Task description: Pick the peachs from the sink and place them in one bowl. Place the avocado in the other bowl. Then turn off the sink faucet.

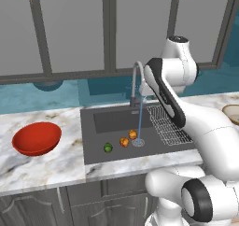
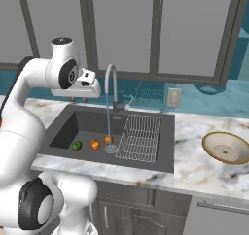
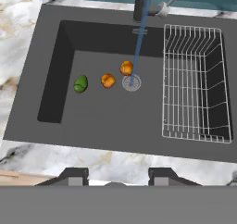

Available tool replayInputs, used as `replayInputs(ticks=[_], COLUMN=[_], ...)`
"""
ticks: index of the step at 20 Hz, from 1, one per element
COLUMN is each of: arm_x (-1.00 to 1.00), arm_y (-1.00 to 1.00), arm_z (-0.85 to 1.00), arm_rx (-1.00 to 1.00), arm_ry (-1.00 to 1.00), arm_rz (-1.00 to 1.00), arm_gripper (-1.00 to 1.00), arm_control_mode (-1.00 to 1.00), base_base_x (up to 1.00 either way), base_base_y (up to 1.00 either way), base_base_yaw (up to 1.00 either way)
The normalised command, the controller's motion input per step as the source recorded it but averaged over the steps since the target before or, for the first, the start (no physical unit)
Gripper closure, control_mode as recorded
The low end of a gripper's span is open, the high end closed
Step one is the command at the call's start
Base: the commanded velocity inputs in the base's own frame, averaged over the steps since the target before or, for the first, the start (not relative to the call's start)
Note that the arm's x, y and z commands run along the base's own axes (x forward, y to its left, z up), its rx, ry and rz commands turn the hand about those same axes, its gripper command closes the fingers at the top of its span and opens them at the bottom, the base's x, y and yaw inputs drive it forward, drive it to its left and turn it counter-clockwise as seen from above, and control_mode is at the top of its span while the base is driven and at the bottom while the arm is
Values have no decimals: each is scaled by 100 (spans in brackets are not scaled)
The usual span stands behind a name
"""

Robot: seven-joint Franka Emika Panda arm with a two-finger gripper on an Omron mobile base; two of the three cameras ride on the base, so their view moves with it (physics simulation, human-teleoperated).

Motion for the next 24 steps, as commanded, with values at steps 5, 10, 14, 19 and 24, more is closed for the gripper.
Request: replayInputs(ticks=[5,10,14,19,24], arm_x=[0,0,0,1,5], arm_y=[9,14,2,9,7], arm_z=[-12,-24,-23,-35,-39], arm_rx=[0,0,2,0,0], arm_ry=[0,0,0,0,0], arm_rz=[0,0,0,0,-3], arm_gripper=[-100,-100,-100,-100,-100], arm_control_mode=[-100,-100,-100,-100,-100], base_base_x=[0,0,0,0,0], base_base_y=[0,0,0,0,0], base_base_yaw=[0,0,0,0,0])
